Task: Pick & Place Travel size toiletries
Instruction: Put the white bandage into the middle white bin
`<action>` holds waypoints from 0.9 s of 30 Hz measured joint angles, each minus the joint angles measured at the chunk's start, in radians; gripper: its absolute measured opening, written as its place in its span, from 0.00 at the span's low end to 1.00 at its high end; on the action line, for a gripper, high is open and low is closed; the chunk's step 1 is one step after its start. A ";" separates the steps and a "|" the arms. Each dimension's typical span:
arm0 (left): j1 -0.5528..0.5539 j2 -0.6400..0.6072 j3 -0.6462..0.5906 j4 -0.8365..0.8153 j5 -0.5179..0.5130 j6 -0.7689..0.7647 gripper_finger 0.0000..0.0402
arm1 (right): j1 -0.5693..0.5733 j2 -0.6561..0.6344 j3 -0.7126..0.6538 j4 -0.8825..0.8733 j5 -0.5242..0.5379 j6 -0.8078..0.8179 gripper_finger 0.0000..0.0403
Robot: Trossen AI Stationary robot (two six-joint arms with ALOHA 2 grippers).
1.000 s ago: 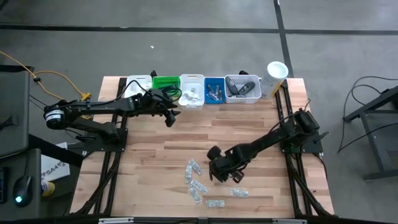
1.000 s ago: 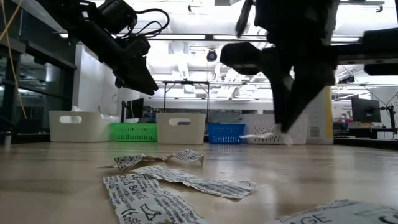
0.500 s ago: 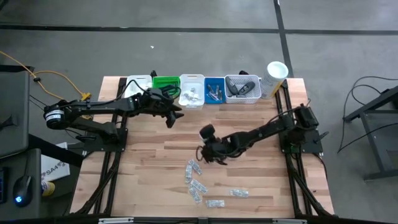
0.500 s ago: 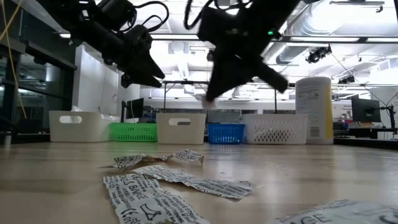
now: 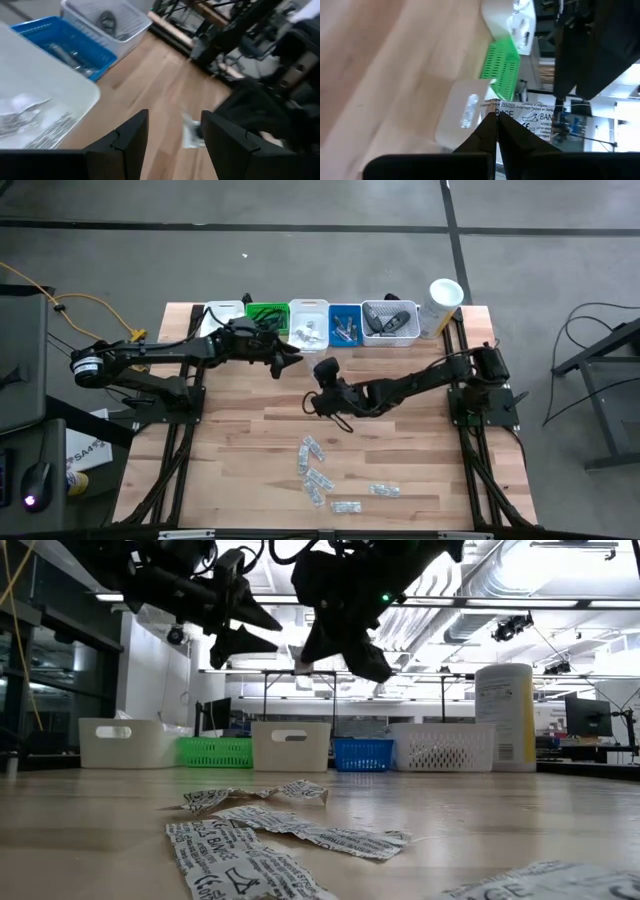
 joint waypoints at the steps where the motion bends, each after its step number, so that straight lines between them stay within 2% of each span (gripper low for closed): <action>1: 0.000 0.000 0.000 0.008 0.009 -0.004 0.45 | -0.007 -0.001 0.000 0.015 0.002 -0.016 0.01; 12: 0.000 0.000 0.000 0.019 0.010 -0.033 0.45 | -0.060 -0.001 0.000 0.150 -0.015 -0.143 0.01; 17: 0.000 0.000 0.000 0.035 0.010 -0.034 0.45 | -0.076 -0.001 0.000 0.196 -0.084 -0.209 0.01; 27: 0.000 0.000 0.000 0.046 0.006 -0.032 0.43 | -0.083 -0.001 0.000 0.277 -0.096 -0.259 0.01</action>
